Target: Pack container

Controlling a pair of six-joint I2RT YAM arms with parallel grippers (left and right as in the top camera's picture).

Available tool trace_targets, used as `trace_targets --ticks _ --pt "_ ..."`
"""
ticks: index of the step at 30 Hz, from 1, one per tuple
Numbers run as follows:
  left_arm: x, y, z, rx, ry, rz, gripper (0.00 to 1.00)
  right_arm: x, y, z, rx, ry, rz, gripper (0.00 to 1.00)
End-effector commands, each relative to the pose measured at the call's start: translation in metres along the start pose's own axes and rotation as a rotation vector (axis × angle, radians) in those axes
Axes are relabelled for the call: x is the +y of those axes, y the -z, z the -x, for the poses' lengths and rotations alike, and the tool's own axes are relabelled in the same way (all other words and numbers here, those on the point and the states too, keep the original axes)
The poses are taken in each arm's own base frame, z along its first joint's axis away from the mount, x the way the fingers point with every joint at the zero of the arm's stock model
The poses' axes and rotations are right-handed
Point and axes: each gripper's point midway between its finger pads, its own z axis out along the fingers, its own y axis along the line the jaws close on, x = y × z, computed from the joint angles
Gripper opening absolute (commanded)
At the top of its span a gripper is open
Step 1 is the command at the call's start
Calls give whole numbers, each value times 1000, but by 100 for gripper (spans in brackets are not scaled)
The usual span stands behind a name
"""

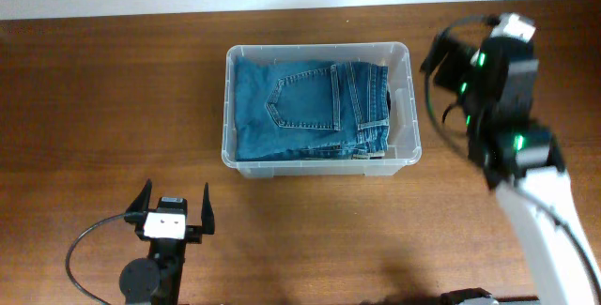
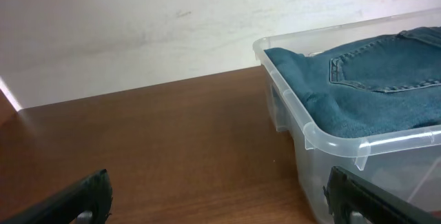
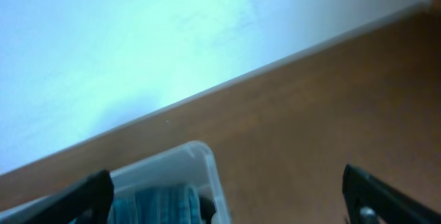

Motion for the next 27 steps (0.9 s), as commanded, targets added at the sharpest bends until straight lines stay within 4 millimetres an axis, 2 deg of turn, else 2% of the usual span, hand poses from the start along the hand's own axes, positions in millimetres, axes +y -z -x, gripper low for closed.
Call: trace_targets --ticks 1,9,13,19,27 --pt "1 0 -3 1 -13 8 99 -12 29 -14 -61 91 5 98" --pt "1 0 -3 1 -13 8 99 -51 83 -51 -210 44 31 98" --pt "1 0 -3 1 -13 8 99 -67 103 -78 -275 69 46 98" --pt "1 0 -3 1 -13 9 99 -76 113 -105 -355 87 86 98" --pt "1 0 -3 1 -13 8 99 -72 106 -131 -421 106 184 98"
